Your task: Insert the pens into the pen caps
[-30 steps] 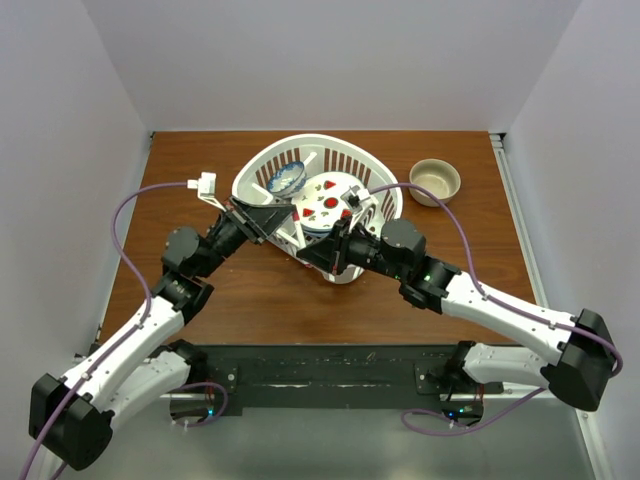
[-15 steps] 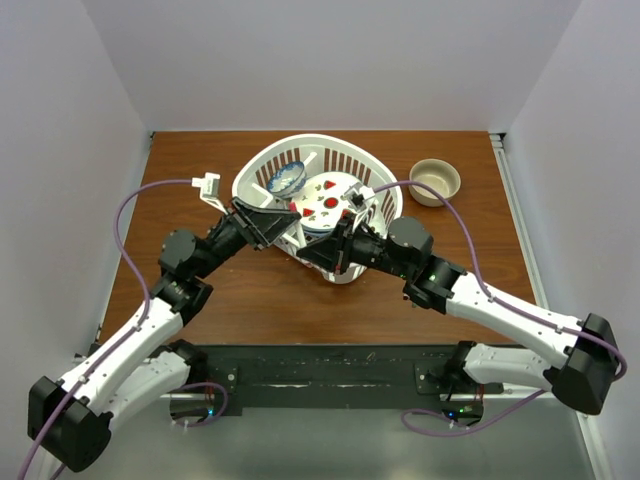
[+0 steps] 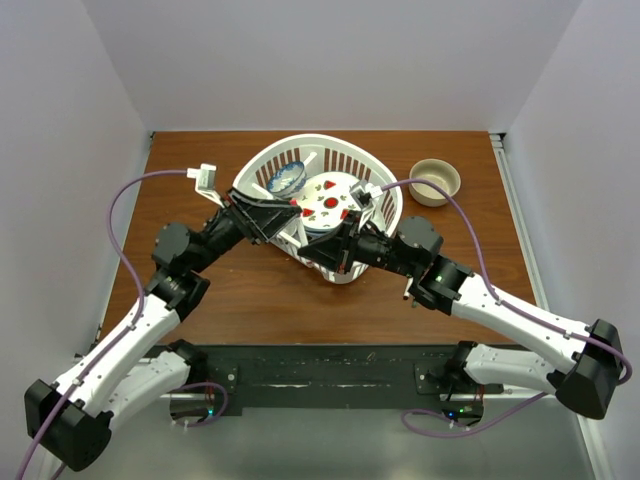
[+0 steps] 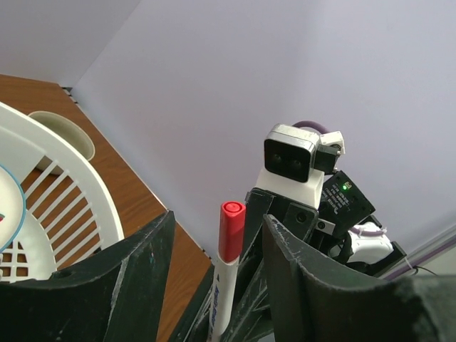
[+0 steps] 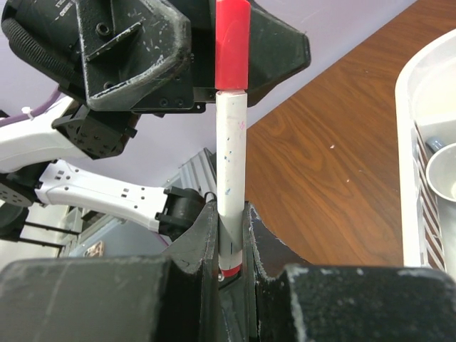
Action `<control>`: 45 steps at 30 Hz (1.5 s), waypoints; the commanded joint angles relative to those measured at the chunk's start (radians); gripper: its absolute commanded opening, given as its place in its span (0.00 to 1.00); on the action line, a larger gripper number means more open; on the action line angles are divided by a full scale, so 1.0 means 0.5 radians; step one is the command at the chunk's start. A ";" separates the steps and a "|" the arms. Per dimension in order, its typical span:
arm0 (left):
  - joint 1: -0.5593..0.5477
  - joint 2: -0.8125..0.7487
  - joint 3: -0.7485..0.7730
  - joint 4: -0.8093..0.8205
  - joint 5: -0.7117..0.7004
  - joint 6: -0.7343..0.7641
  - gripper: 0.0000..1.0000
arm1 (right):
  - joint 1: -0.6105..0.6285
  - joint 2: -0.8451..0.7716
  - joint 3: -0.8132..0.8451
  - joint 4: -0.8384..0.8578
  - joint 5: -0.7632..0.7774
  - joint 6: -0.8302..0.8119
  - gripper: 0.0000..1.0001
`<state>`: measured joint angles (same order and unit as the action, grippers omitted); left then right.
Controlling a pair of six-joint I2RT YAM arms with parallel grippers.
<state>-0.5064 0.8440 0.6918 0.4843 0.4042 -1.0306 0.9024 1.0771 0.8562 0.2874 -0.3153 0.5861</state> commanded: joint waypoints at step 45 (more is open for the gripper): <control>0.019 -0.194 -0.248 0.057 0.259 -0.209 0.00 | -0.001 -0.016 0.459 -0.222 0.293 -0.325 0.00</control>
<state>-0.4870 0.7967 0.6258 0.5919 0.4641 -1.1023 0.9146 1.0637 0.9344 0.1368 -0.3225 0.5182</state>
